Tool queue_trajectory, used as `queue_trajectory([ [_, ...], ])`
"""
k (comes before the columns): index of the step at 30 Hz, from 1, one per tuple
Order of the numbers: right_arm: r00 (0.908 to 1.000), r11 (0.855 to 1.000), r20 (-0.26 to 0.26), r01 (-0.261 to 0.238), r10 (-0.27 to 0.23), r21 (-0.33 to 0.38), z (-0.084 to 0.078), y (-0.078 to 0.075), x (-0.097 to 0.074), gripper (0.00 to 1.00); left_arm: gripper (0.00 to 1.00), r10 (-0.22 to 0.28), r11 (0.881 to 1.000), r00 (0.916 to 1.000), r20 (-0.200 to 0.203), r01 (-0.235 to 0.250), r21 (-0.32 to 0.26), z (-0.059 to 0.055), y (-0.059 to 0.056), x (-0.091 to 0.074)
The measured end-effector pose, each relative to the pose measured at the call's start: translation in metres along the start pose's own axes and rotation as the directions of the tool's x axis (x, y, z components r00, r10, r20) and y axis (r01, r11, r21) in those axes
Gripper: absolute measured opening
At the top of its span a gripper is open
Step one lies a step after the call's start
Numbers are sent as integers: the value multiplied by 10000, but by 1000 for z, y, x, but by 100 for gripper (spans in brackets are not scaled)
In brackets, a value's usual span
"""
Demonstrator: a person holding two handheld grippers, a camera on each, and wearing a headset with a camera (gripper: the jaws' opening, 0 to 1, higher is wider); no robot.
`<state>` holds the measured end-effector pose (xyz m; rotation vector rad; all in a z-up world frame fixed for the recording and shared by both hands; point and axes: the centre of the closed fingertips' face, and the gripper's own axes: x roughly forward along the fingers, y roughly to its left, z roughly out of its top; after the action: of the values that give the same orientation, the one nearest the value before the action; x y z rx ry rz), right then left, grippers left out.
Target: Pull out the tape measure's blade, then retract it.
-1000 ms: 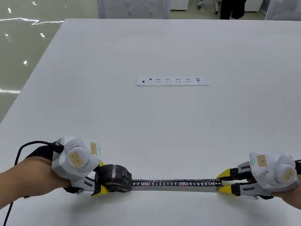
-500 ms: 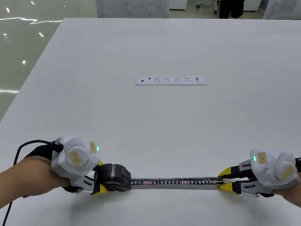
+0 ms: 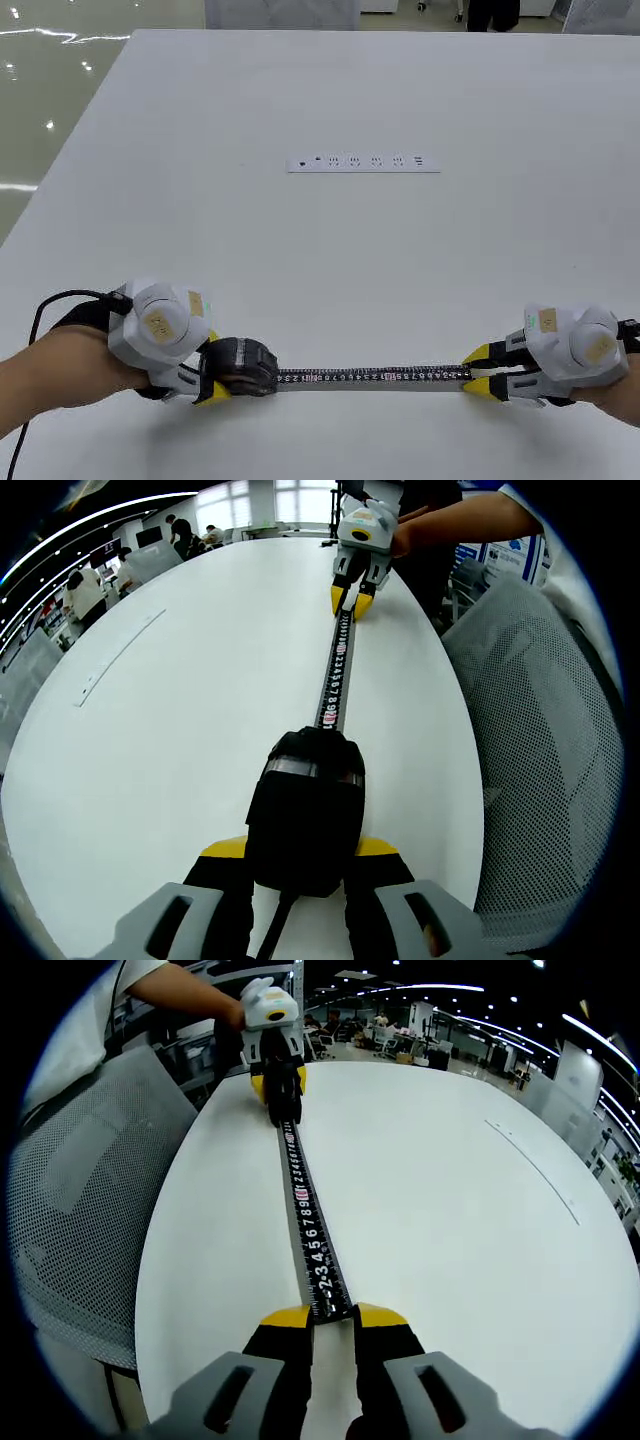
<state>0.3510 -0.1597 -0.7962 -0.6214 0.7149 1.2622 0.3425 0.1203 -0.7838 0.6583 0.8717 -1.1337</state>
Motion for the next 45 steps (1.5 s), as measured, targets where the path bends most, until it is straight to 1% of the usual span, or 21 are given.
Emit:
queue_trajectory([
  [2, 10000, 9998, -84, 13, -14, -187, 0, -1, 0, 11, 32, -111, 9995, 9997, 238, 118, -302, 2, 0, -1],
  [4, 9999, 9998, -116, -7, 5, -219, -1, -1, 0, 12, 32, -102, 9996, 9994, 337, 111, -276, 2, 0, -1],
  [9, 9999, 10000, 104, 22, -21, -56, 4, -2, -1, 16, 38, -136, 9997, 9992, 374, 143, -201, 2, -2, 0],
  [10, 9999, 10000, 119, -1, 1, 6, 4, -2, -1, 17, 38, -66, 9999, 9994, 350, 70, -114, 1, -2, -1],
  [12, 9999, 10000, 99, -57, 56, 62, 4, -1, -1, 18, 39, -97, 9997, 9993, 356, 105, -230, 0, -2, -1],
  [15, 10000, 9999, 53, -5, 5, 131, 4, -1, -2, 19, 40, 13, 9997, 9992, 407, -4, -229, 1, 0, -2],
  [17, 9999, 9997, 167, 37, -41, 256, 6, -3, -3, 20, 41, 128, 9995, 9989, 440, -115, -293, 1, 2, -3],
  [19, 9997, 9995, 214, 108, -115, 308, 7, -3, -5, 20, 43, 97, 9984, 9984, 565, -65, -559, 2, 2, -4],
  [22, 9979, 9975, 606, 186, -228, 682, 15, -2, -9, 23, 45, 112, 9954, 9969, 776, -38, -954, 2, 3, -7],
  [25, 9969, 9964, 727, 245, -304, 809, 19, -2, -13, 28, 47, 218, 9943, 9960, 870, -125, -1056, 1, 4, -12],
  [27, 9954, 9946, 880, 283, -371, 997, 25, -2, -16, 31, 49, 428, 9892, 9932, 1086, -268, -1443, 1, 8, -16],
  [28, 9950, 9941, 907, 323, -418, 1031, 26, -3, -16, 32, 51, 440, 9866, 9916, 1213, -240, -1614, 2, 8, -17],
  [31, 9945, 9924, 913, 401, -509, 1160, 26, -2, -16, 35, 51, 628, 9836, 9897, 1283, -396, -1760, 1, 8, -23],
  [33, 9933, 9919, 995, 476, -594, 1175, 27, -2, -17, 36, 51, 848, 9746, 9832, 1615, -481, -2186, 4, 10, -27],
  [35, 9917, 9900, 1102, 512, -660, 1314, 28, -1, -18, 38, 52, 1009, 9699, 9809, 1665, -597, -2359, 4, 11, -30],
  [36, 9909, 9893, 1130, 575, -729, 1344, 29, -1, -18, 39, 52, 1146, 9660, 9767, 1812, -670, -2497, 2, 14, -31],
  [39, 9886, 9852, 1218, 691, -887, 1570, 32, 0, -20, 44, 53, 1423, 9577, 9698, 1979, -844, -2751, 3, 14, -38],
  [41, 9872, 9832, 1248, 776, -989, 1653, 33, 1, -22, 47, 55, 1458, 9492, 9679, 2047, -786, -3047, 3, 12, -41],
  [42, 9858, 9818, 1336, 773, -1012, 1735, 34, 2, -22, 48, 55, 1565, 9474, 9628, 2202, -833, -3091, 4, 11, -43],
  [44, 9851, 9809, 1371, 790, -1042, 1777, 35, 4, -23, 49, 57, 1680, 9409, 9609, 2202, -896, -3267, 3, 11, -45],
  [45, 9848, 9793, 1351, 828, -1087, 1847, 34, 4, -23, 51, 59, 1763, 9355, 9574, 2288, -907, -3415, 4, 10, -47],
])
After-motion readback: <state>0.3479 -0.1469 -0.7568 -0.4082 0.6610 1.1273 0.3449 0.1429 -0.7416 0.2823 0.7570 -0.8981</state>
